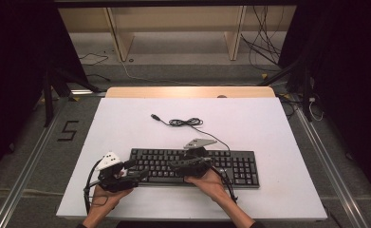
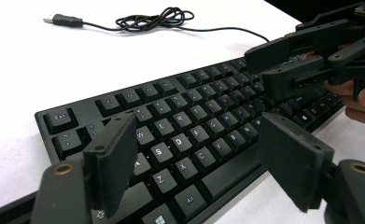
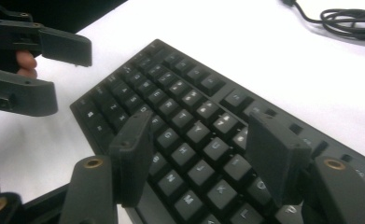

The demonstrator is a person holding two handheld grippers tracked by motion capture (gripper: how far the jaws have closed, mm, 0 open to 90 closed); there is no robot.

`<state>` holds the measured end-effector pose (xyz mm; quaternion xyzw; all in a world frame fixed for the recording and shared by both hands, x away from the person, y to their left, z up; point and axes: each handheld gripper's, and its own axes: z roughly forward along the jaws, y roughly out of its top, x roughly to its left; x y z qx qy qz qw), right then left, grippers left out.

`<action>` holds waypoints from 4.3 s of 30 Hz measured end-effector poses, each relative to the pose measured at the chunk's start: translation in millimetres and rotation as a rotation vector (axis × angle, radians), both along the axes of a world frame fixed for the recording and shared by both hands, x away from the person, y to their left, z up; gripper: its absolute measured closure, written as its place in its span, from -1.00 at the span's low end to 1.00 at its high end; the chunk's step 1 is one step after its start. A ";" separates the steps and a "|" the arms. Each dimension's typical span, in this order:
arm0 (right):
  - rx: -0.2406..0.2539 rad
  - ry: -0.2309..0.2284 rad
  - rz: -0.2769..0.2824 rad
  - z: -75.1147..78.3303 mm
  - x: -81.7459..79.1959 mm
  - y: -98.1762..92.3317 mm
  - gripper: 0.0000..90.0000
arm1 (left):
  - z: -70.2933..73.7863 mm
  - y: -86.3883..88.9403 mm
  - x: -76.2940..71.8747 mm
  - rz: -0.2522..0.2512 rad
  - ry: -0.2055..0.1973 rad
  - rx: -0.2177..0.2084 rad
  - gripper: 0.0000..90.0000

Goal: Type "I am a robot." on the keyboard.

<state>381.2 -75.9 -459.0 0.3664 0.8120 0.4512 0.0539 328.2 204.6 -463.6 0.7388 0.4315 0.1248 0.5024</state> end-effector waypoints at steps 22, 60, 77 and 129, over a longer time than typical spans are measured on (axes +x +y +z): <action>-0.060 0.001 -0.046 -0.2 8.1 -16.6 0.82 | 0.2 0.1 -0.3 0.002 -0.003 -0.001 -0.37; -0.145 0.027 -0.040 -19.0 10.5 -12.4 1.00 | 0.7 -0.3 -0.9 0.000 -0.007 -0.002 -0.37; -0.094 0.035 -0.055 -13.3 10.6 -16.2 0.96 | 0.9 0.5 -0.7 0.004 -0.010 -0.005 -0.37; -0.015 0.015 0.004 -3.7 0.6 -5.0 0.04 | 0.8 0.7 3.5 0.017 -0.015 0.000 -0.36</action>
